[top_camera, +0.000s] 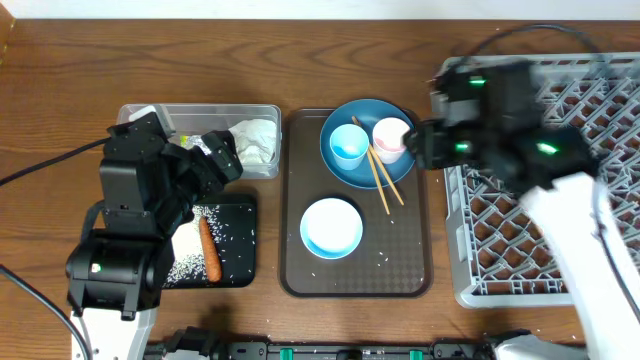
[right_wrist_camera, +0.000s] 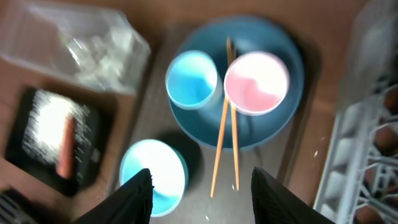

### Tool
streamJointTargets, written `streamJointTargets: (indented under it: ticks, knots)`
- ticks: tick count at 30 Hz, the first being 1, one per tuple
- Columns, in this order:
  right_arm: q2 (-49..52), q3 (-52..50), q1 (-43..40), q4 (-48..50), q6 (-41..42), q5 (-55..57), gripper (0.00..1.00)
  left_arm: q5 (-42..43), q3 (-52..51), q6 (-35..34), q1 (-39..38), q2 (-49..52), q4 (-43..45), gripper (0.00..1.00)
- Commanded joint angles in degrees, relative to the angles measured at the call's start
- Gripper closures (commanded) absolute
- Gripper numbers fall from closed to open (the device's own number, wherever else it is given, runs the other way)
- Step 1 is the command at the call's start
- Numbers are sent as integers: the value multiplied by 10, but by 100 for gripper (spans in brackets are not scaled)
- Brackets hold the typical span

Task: Sort waste into correct bins and load items into the dishwasher rack
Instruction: 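Grasp a wooden chopstick on the blue plate with the right gripper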

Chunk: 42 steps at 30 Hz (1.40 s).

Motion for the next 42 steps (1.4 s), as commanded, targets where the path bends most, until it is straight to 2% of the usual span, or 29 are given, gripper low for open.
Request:
streamJointTargets:
  ticks: [1,4,10,19,24,31,33,35,36,42]
  knots:
    - [51,6,48,-7,9,74,45,-7,7,6,3,6,0,2]
    - [98,6,74,-12,9,113,44,-7,7,6,3,10,0,2]
    - [174,6,112,-12,9,115,45,-7,7,6,3,17,0,2]
    - [261,6,132,-4,6,158,48,-7,7,6,3,22,0,2]
    - [278,6,134,-2,-10,186,45,-7,7,6,3,22,0,2]
    - [280,4,137,2,-28,186,47,-7,7,6,3,22,0,2]
    - [280,0,137,8,-28,186,54,-7,7,6,3,22,0,2]
    - [280,-2,137,11,-28,177,71,-7,7,6,3,22,0,2]
    - [280,-2,137,11,-28,172,75,-7,7,6,3,22,0,2]
    - [280,-2,144,2,-28,156,77,-7,7,6,3,22,0,2]
